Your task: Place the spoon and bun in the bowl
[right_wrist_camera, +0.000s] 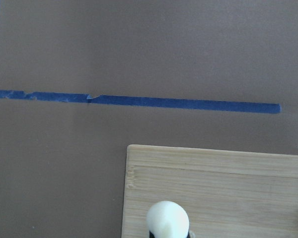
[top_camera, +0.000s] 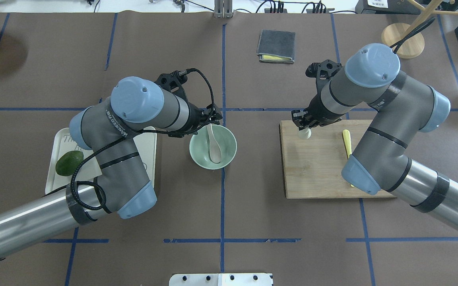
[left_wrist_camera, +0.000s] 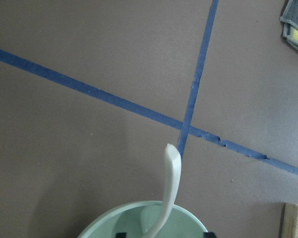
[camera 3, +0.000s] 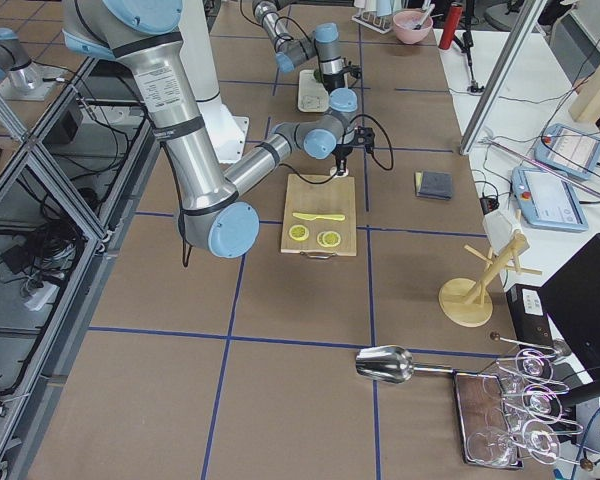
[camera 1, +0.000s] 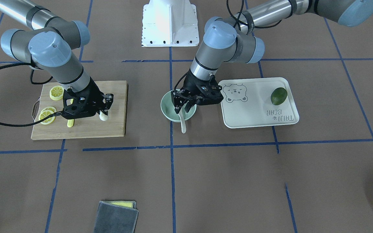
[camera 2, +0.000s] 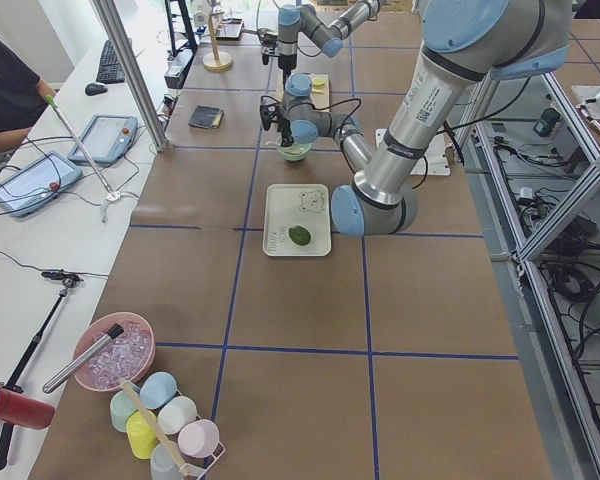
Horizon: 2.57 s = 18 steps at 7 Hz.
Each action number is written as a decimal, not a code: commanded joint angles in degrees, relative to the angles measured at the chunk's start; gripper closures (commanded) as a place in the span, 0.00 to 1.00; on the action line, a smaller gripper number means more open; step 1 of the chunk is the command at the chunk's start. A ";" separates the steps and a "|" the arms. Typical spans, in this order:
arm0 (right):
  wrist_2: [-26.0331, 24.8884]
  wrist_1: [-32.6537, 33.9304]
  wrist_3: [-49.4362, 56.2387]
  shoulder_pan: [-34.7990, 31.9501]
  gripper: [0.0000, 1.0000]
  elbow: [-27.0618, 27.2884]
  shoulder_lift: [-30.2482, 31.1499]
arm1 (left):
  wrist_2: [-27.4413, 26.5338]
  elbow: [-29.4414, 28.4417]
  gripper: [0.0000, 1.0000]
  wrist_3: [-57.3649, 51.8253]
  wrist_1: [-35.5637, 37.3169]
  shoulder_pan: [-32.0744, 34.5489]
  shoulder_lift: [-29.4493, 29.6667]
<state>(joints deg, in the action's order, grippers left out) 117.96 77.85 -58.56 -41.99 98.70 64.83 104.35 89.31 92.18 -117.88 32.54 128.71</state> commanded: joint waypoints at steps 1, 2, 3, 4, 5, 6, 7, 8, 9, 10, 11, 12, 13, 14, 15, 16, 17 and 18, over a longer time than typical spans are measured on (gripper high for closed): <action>-0.10 0.02 -0.14 0.15 1.00 0.26 -3.11 | 3.73 4.09 0.00 -0.85 0.46 1.90 -2.74; -0.10 0.02 -0.23 0.15 1.00 0.53 -4.87 | 4.10 7.51 0.00 -3.99 2.38 3.22 -5.20; -0.18 -0.07 -0.23 0.42 1.00 0.88 -5.93 | 5.33 10.68 0.00 -11.42 10.23 5.76 -5.92; -0.19 -0.07 -0.32 1.20 1.00 0.79 -7.77 | 5.34 12.80 0.00 -18.54 15.61 8.30 -6.10; -1.58 -0.07 -1.45 3.82 1.00 0.44 -9.88 | 5.51 14.82 0.00 -24.18 18.28 11.64 -8.63; -4.99 -0.07 -3.29 6.28 1.00 -0.60 -12.33 | 5.51 16.40 0.00 -30.07 20.39 14.02 -10.74; -5.98 -0.07 -4.35 8.05 1.00 -2.53 -14.45 | 5.43 17.73 0.00 -35.61 24.68 17.00 -11.72; -8.51 -0.16 -5.24 9.89 1.00 -5.07 -17.25 | 5.43 18.61 0.00 -41.58 28.29 20.60 -12.25; -10.97 -0.33 -7.68 11.30 1.00 -8.23 -20.24 | 5.43 20.10 0.00 -46.60 29.45 24.03 -14.87; -11.43 -0.42 -7.79 12.19 1.00 -9.56 -21.14 | 5.43 21.07 0.00 -52.65 29.55 27.72 -18.29; -12.83 -0.51 -7.71 12.89 1.00 -10.01 -21.32 | 5.43 21.08 0.00 -60.02 29.55 30.80 -20.32; -12.84 -0.51 -7.71 12.90 0.66 -10.02 -21.32 | 5.51 20.82 0.00 -64.62 29.47 32.66 -21.56; -12.93 -0.42 -7.36 12.81 0.01 -10.02 -21.32 | 5.51 20.82 0.00 -68.49 29.47 34.85 -23.31; -12.93 -0.51 -7.70 12.90 0.00 -10.02 -21.32 | 5.60 20.64 0.00 -73.06 29.47 37.31 -24.98; -12.93 -0.51 -7.79 12.90 0.00 -10.02 -21.41 | 7.26 20.55 0.00 -78.58 29.38 40.47 -27.35; -12.93 -0.34 -7.71 12.90 0.00 -9.93 -21.41 | 10.41 20.38 0.00 -84.21 29.47 44.41 -29.37; -12.93 -0.34 -7.71 12.81 0.00 -9.93 -21.32 | 11.05 20.38 0.00 -85.66 29.47 45.41 -30.79; -12.93 -0.25 -7.53 12.81 0.00 -9.93 -21.32 | 11.05 19.85 0.00 -85.85 29.38 45.42 -31.06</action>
<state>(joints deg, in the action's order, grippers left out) 105.03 77.52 -66.24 -29.14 88.76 43.47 114.80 109.59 7.78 -88.44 77.08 98.63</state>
